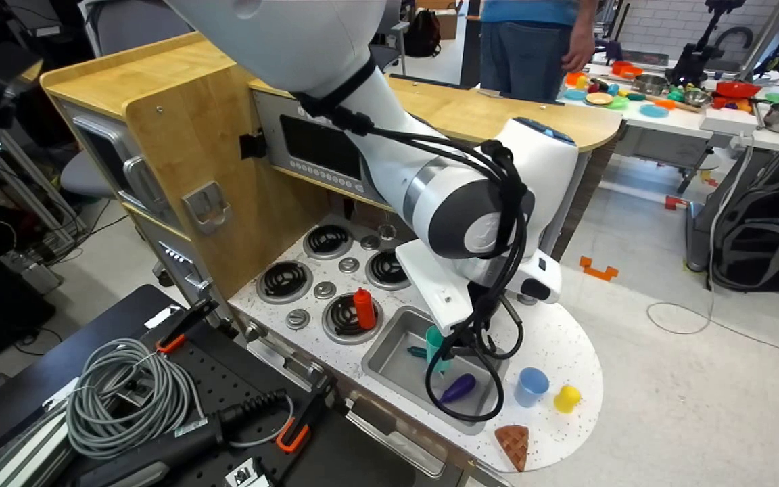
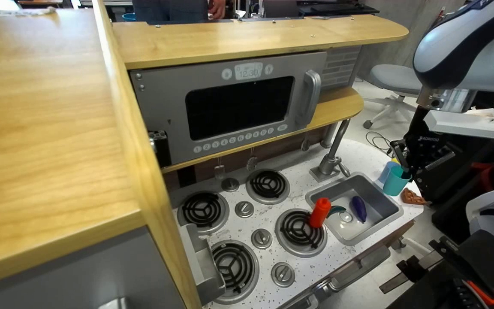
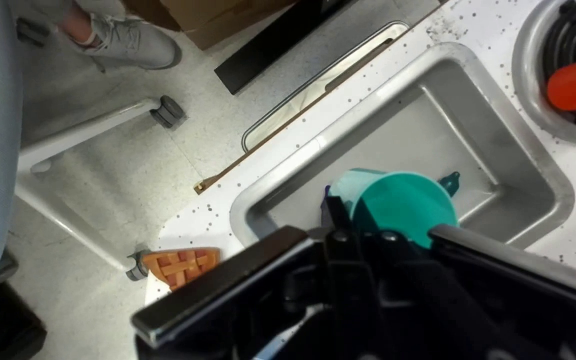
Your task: Get the green cup in the sink and put it next to the blue cup on the edge of the sink
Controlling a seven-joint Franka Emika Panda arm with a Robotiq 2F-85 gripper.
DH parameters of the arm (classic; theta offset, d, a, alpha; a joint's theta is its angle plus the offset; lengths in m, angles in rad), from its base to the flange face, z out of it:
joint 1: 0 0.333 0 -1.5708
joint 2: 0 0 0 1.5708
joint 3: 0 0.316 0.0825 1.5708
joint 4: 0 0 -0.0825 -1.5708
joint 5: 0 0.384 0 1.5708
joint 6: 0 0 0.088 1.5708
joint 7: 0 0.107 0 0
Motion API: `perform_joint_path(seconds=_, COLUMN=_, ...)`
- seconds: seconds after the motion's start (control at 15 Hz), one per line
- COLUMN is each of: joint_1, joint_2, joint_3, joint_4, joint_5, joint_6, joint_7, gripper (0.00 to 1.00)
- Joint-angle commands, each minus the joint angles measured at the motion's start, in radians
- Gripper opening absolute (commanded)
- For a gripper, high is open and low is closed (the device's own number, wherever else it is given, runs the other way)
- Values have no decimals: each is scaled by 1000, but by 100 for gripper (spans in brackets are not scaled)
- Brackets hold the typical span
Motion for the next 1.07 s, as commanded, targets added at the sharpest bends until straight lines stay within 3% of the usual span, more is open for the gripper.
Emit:
perform_joint_path(seconds=0.0, joint_1=-26, joint_2=-10, joint_3=5, joint_4=-12, joint_5=83, joint_6=12, joint_7=85, gripper=1)
perform_joint_path(seconds=0.4, joint_1=-39, joint_2=4, joint_3=-3, joint_4=-30, joint_5=198, joint_6=100, joint_7=217, gripper=1)
perform_joint_path(seconds=0.8, joint_1=-73, joint_2=30, joint_3=33, joint_4=3, joint_5=403, joint_6=99, joint_7=337, gripper=1)
perform_joint_path(seconds=1.0, joint_1=-64, joint_2=37, joint_3=55, joint_4=16, joint_5=509, joint_6=153, joint_7=382, gripper=1)
